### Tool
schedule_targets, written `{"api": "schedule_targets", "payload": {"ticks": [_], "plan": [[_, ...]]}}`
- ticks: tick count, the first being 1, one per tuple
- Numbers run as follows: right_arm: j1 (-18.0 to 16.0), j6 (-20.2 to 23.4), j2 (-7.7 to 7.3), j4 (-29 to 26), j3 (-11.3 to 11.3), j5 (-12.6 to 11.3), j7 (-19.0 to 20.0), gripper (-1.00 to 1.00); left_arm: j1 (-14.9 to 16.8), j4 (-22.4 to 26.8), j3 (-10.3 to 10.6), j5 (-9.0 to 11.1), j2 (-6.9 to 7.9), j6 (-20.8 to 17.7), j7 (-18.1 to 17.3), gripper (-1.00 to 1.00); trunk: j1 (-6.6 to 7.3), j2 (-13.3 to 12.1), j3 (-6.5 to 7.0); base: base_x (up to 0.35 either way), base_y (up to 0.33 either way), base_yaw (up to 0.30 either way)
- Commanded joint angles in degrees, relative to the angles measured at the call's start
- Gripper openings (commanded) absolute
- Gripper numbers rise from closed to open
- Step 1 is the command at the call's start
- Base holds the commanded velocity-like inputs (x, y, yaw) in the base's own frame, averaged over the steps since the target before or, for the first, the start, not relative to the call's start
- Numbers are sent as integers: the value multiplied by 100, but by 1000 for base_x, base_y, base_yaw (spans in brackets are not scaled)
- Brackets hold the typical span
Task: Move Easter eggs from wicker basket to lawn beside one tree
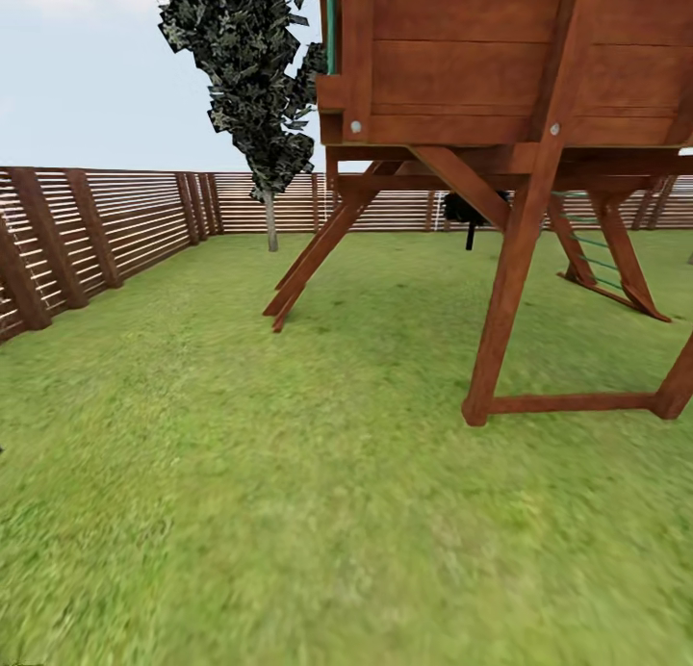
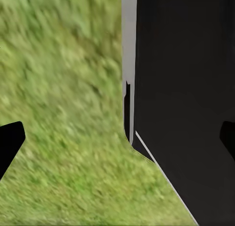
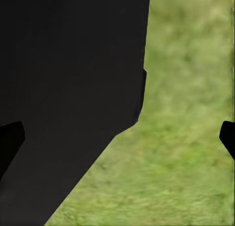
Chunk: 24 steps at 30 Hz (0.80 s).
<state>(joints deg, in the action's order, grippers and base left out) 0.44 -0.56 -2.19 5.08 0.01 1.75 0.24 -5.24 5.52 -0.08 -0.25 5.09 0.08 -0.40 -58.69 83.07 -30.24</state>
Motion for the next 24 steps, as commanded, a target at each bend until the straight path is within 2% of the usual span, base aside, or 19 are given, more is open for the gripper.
{"api": "schedule_targets", "payload": {"ticks": [1,24], "plan": [[0,-6,1,1,-1,18,2,100,-3,10,-1,-2,1,1,-4,100,-4,1,-3,334,0,292],[0,-6,36,1,8,27,2,100,-3,10,-1,-2,1,1,-4,100,-4,1,-3,334,0,293]]}}
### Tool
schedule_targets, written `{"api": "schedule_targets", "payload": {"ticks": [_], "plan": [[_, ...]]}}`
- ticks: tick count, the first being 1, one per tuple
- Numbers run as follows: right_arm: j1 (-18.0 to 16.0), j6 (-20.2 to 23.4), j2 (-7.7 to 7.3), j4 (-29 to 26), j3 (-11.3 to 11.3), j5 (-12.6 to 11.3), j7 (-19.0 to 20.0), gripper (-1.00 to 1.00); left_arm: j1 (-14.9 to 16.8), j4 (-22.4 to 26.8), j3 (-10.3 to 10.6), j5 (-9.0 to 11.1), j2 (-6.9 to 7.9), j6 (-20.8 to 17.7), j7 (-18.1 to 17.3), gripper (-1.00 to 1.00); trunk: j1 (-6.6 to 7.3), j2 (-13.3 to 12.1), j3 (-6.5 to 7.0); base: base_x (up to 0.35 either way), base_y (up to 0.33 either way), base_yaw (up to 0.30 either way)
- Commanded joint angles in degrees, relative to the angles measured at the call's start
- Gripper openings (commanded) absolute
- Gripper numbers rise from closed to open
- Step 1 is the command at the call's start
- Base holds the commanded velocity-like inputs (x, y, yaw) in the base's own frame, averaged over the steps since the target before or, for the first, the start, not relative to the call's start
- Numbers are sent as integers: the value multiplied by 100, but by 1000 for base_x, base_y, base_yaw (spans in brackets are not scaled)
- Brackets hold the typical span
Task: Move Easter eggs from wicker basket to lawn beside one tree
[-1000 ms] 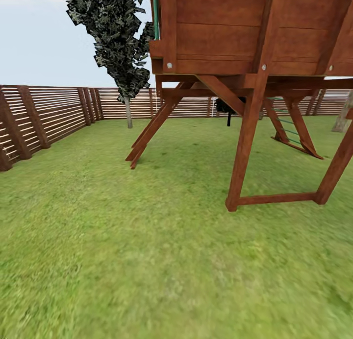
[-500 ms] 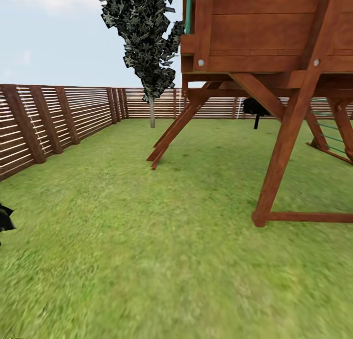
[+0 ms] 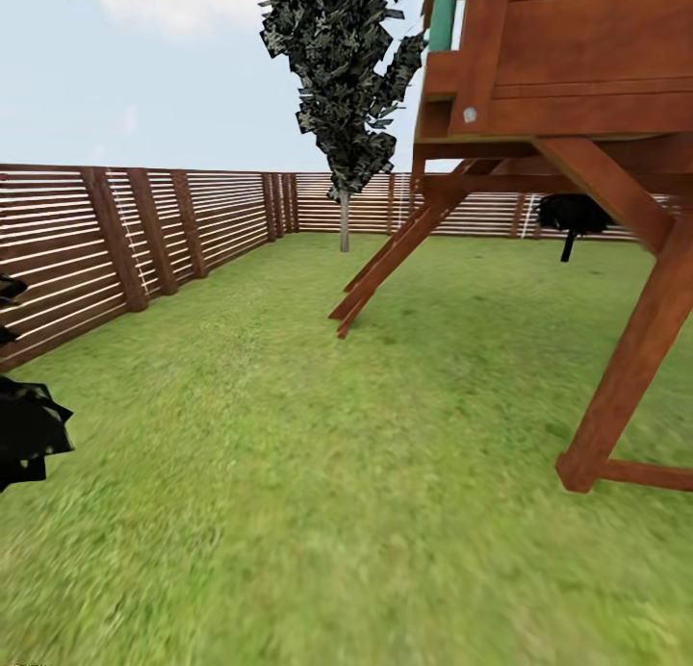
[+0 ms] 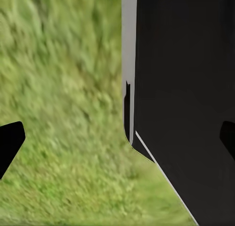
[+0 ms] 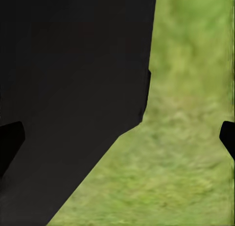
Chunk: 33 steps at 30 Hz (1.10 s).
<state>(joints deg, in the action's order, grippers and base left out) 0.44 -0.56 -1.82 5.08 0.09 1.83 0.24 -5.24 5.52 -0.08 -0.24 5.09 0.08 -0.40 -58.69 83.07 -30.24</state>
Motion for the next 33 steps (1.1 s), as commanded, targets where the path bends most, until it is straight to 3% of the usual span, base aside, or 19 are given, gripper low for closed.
{"api": "schedule_targets", "payload": {"ticks": [1,17,33], "plan": [[0,-6,-2,1,-1,19,3,100,-3,10,-1,-2,1,1,-4,100,-4,1,-3,334,0,294],[0,-6,-24,1,-9,19,9,100,-3,10,-1,-2,1,1,-4,100,-4,1,-3,334,0,267],[0,-6,-29,1,-9,19,11,100,-3,10,-1,-2,1,1,-4,100,-4,1,-3,334,0,39]]}}
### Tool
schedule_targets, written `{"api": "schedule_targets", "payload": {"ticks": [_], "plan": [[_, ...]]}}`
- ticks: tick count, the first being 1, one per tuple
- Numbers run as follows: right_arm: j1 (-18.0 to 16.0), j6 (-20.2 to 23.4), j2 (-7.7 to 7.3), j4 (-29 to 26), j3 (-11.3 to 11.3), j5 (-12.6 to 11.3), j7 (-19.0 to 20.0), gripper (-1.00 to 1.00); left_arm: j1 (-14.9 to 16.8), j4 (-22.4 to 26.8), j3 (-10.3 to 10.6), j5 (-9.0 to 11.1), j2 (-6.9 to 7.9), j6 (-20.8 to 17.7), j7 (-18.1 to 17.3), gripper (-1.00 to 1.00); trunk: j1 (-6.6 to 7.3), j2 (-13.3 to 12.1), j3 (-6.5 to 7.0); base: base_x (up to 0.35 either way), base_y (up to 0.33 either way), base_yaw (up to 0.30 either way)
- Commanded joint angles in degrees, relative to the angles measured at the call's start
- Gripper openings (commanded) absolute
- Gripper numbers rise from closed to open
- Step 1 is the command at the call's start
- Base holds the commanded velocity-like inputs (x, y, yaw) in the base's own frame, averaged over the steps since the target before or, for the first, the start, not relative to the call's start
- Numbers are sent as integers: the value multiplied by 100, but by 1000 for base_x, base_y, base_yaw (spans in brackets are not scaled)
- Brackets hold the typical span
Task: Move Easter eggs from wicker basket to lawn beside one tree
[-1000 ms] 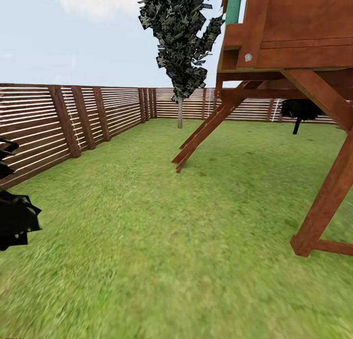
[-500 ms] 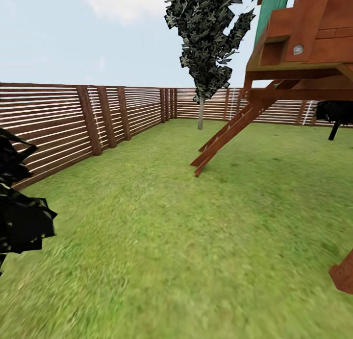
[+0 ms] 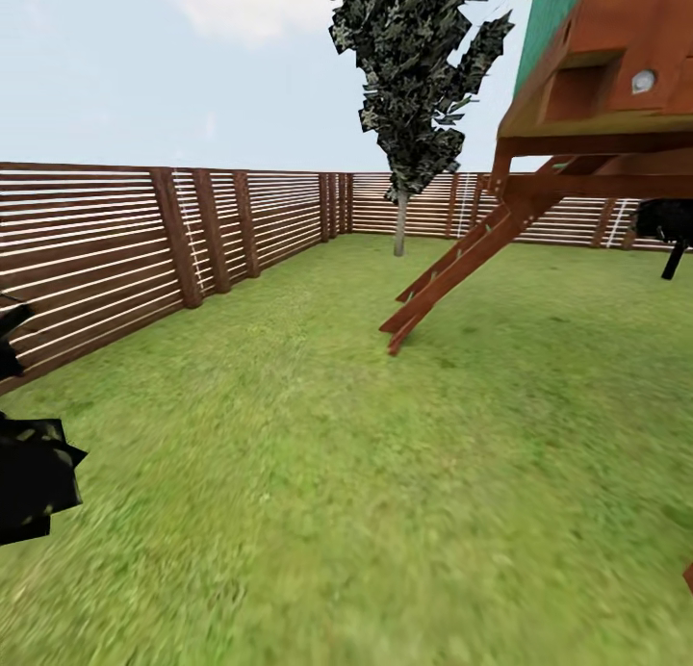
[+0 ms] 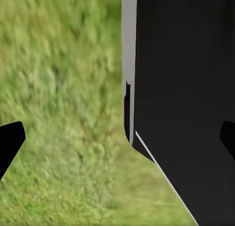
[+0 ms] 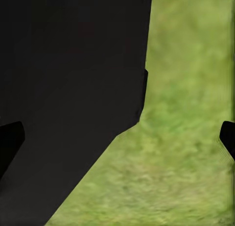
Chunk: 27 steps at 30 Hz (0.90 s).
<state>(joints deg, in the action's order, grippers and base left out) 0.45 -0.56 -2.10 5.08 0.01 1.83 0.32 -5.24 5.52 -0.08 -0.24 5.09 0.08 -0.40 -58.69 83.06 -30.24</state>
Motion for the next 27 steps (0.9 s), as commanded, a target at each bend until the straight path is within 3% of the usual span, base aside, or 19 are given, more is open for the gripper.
{"api": "schedule_targets", "payload": {"ticks": [1,17,27], "plan": [[0,-6,-1,1,-1,19,3,100,-3,10,-1,-3,1,1,-4,100,-4,1,-3,334,0,160],[-1,-6,-3,1,-1,19,3,100,-3,10,-1,-3,1,1,-4,100,-4,1,-3,334,0,233],[1,-6,-10,1,-1,19,3,100,-3,10,-1,-3,1,1,-4,100,-4,1,-3,334,0,30]]}}
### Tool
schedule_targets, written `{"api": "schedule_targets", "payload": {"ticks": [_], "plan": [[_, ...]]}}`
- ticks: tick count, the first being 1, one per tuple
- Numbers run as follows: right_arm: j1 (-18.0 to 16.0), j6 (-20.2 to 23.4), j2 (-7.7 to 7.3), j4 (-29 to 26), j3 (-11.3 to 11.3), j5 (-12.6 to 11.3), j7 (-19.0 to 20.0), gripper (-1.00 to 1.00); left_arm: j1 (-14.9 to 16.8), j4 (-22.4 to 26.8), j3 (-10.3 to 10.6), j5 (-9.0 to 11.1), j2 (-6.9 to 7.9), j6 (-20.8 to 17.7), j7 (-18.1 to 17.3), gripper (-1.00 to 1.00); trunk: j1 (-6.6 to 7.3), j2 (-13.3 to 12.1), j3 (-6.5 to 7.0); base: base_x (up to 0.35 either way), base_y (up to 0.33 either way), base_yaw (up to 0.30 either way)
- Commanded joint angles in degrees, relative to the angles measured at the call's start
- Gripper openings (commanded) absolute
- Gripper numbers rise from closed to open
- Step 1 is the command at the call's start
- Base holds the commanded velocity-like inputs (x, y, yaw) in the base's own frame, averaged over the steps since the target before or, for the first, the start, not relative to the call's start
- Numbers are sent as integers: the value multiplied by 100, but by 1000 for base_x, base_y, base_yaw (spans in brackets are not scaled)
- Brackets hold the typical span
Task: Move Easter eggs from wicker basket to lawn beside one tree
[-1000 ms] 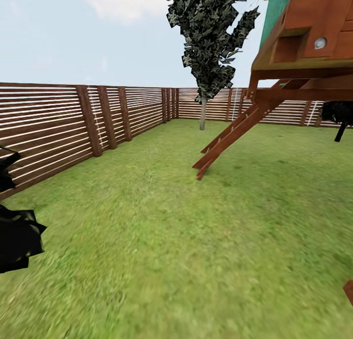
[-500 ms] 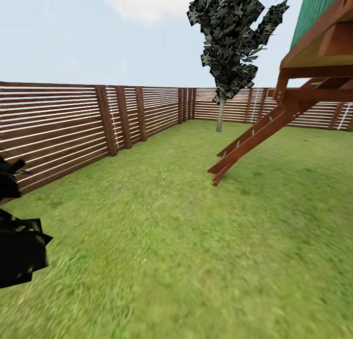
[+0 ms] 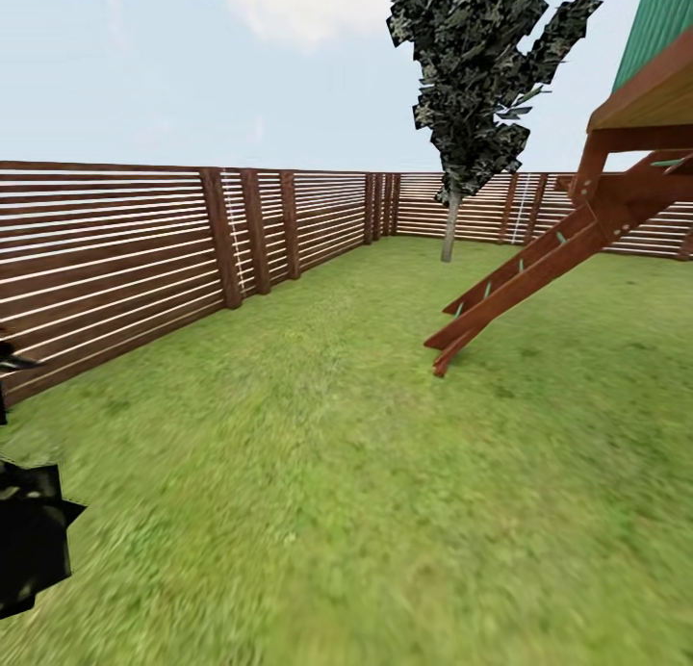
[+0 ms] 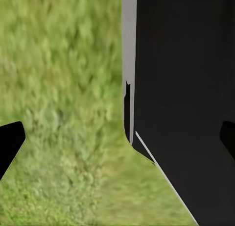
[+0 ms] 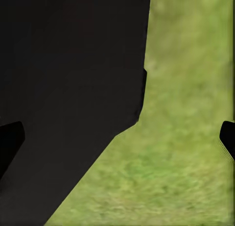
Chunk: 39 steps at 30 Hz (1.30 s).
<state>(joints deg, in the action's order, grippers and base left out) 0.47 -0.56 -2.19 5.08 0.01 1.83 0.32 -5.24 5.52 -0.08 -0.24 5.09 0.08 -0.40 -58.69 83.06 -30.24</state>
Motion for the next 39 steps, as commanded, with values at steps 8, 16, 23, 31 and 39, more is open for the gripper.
{"api": "schedule_targets", "payload": {"ticks": [8,16,23,31,39], "plan": [[-1,-6,4,2,-1,19,3,100,-4,11,-1,-3,-5,1,-4,100,-4,1,-3,334,0,0],[-3,-5,10,2,7,19,3,100,-4,11,-1,-3,-5,1,-4,100,-4,1,-3,334,0,69],[-3,-3,8,2,8,19,3,100,-4,11,-1,-3,-7,1,-4,100,-4,1,-3,334,0,241],[-3,-7,8,2,8,27,11,100,-4,11,-1,-3,-8,1,-4,100,-4,1,-3,334,0,113],[-3,3,10,2,8,28,4,100,-4,11,-1,-3,-8,1,-4,100,-4,1,-3,334,0,2]]}}
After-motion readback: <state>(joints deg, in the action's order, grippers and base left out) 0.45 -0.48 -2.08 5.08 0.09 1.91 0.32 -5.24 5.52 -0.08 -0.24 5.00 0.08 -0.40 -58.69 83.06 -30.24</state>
